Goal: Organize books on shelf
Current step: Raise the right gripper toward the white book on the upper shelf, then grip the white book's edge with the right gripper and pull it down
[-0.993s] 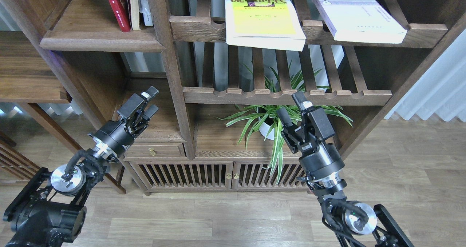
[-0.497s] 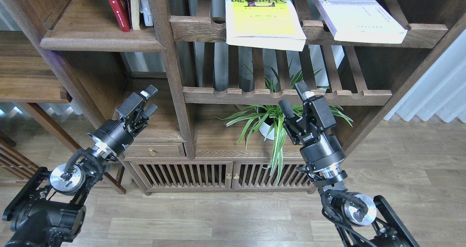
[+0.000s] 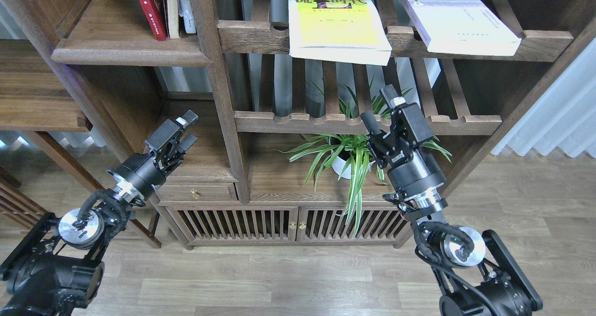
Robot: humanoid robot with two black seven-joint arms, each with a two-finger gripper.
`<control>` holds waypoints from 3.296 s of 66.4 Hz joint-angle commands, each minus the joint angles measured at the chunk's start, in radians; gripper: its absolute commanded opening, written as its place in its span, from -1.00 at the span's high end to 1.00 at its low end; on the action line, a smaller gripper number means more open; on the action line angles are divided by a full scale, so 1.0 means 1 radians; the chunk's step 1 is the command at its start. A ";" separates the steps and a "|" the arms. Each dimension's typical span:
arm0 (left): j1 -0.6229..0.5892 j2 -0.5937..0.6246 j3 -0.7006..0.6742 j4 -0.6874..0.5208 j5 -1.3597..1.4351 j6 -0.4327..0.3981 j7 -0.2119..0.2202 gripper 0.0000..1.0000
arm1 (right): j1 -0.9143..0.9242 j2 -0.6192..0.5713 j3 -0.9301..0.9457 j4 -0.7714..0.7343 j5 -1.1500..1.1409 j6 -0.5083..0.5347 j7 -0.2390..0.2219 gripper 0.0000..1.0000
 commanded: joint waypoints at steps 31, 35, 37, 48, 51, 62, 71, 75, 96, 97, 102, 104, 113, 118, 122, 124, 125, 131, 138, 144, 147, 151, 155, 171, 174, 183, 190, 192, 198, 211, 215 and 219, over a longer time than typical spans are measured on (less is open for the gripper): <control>-0.038 0.039 -0.001 0.001 -0.001 0.000 0.000 -1.00 | 0.025 -0.118 0.134 0.003 0.046 -0.011 -0.003 -0.97; -0.039 0.039 -0.001 0.001 -0.001 0.000 0.000 -1.00 | 0.025 -0.146 0.134 0.003 0.062 -0.011 -0.003 -0.97; -0.041 0.039 -0.001 0.001 -0.001 0.000 0.000 -1.00 | 0.025 -0.158 0.134 0.003 0.069 -0.013 -0.003 -0.97; -0.041 0.039 0.001 0.021 -0.003 0.000 0.000 -1.00 | 0.028 -0.206 0.168 0.002 0.096 -0.021 -0.003 -0.97; -0.041 0.039 0.002 0.029 -0.003 0.000 0.000 -1.00 | 0.031 -0.209 0.171 0.000 0.096 -0.022 -0.003 -0.97; -0.041 0.038 0.012 0.034 -0.004 0.000 0.000 -1.00 | 0.033 -0.229 0.185 -0.003 0.097 -0.022 -0.003 -0.97; -0.043 0.038 0.016 0.021 -0.006 0.000 0.000 -1.00 | 0.033 -0.241 0.185 -0.023 0.097 -0.022 -0.003 -0.97; -0.044 0.038 0.016 0.021 -0.006 0.000 0.000 -1.00 | 0.034 -0.244 0.185 -0.032 0.097 -0.025 -0.003 -0.97; -0.061 0.039 0.013 0.017 -0.006 0.000 0.000 -1.00 | 0.135 -0.261 0.200 -0.060 0.097 -0.100 -0.003 -0.97; -0.061 0.039 0.013 0.015 -0.006 0.000 0.000 -1.00 | 0.141 -0.261 0.200 -0.061 0.097 -0.106 -0.003 -0.97; -0.066 0.039 0.012 0.011 -0.006 0.000 0.000 -1.00 | 0.160 -0.262 0.203 -0.070 0.097 -0.122 -0.003 -0.97; -0.067 0.039 0.012 0.011 -0.006 0.000 0.000 -1.00 | 0.163 -0.262 0.203 -0.077 0.097 -0.123 -0.003 -0.97; -0.070 0.041 0.005 0.011 -0.004 0.000 0.000 -1.00 | 0.181 -0.267 0.202 -0.109 0.097 -0.126 -0.004 -0.97; -0.070 0.044 0.007 0.011 -0.004 0.000 0.000 -1.00 | 0.191 -0.267 0.202 -0.120 0.097 -0.126 -0.004 -0.97; -0.070 0.044 0.007 0.011 -0.004 0.000 0.000 -1.00 | 0.192 -0.267 0.202 -0.124 0.096 -0.126 -0.006 -0.97; -0.070 0.044 0.007 0.011 -0.004 0.000 0.000 -1.00 | 0.197 -0.267 0.202 -0.127 0.096 -0.126 -0.006 -0.97; -0.070 0.044 0.007 0.011 -0.004 0.000 0.000 -1.00 | 0.198 -0.267 0.202 -0.129 0.096 -0.126 -0.006 -0.97; -0.070 0.044 0.007 0.011 -0.004 0.000 0.000 -1.00 | 0.207 -0.267 0.202 -0.139 0.096 -0.126 -0.008 -0.96; -0.070 0.044 0.007 0.012 -0.004 0.000 0.000 -1.00 | 0.214 -0.269 0.202 -0.147 0.096 -0.131 -0.009 -0.94; -0.070 0.044 0.007 0.012 -0.004 0.000 0.000 -1.00 | 0.215 -0.267 0.202 -0.149 0.097 -0.140 -0.009 -0.89; -0.070 0.044 0.007 0.012 -0.004 0.000 0.000 -1.00 | 0.215 -0.267 0.202 -0.149 0.097 -0.142 -0.009 -0.80; -0.070 0.044 0.007 0.014 -0.004 0.000 0.000 -1.00 | 0.217 -0.267 0.203 -0.149 0.099 -0.142 -0.009 -0.70; -0.070 0.044 0.005 0.014 -0.004 0.000 0.000 -1.00 | 0.217 -0.267 0.203 -0.149 0.100 -0.142 -0.008 -0.55; -0.069 0.044 0.001 0.012 -0.006 0.000 0.000 -1.00 | 0.215 -0.262 0.203 -0.143 0.114 -0.126 -0.003 0.43; -0.069 0.044 0.001 0.012 -0.004 0.000 0.000 -1.00 | 0.215 -0.261 0.203 -0.143 0.116 -0.125 -0.003 0.65; -0.067 0.044 -0.002 0.012 -0.007 0.000 0.000 -1.00 | 0.215 -0.261 0.197 -0.146 0.116 -0.093 -0.012 0.92; -0.064 0.045 -0.002 0.012 -0.009 0.000 0.000 -1.00 | 0.214 -0.256 0.194 -0.146 0.116 -0.093 -0.012 0.92; -0.064 0.045 -0.002 0.012 -0.009 0.000 0.000 -1.00 | 0.214 -0.253 0.199 -0.143 0.117 -0.091 -0.011 0.92; -0.062 0.045 -0.001 0.014 -0.009 0.000 0.000 -1.00 | 0.212 -0.250 0.211 -0.140 0.123 -0.085 -0.008 0.91; -0.062 0.045 0.002 0.020 -0.007 0.000 0.000 -1.00 | 0.172 -0.253 0.292 -0.104 0.195 -0.048 -0.009 0.92; -0.064 0.045 0.007 0.023 -0.007 0.000 0.000 -1.00 | 0.155 -0.256 0.323 -0.081 0.224 -0.048 -0.011 0.92; -0.064 0.045 0.010 0.024 -0.007 0.000 0.000 -1.00 | 0.125 -0.259 0.357 -0.051 0.257 -0.048 -0.014 0.92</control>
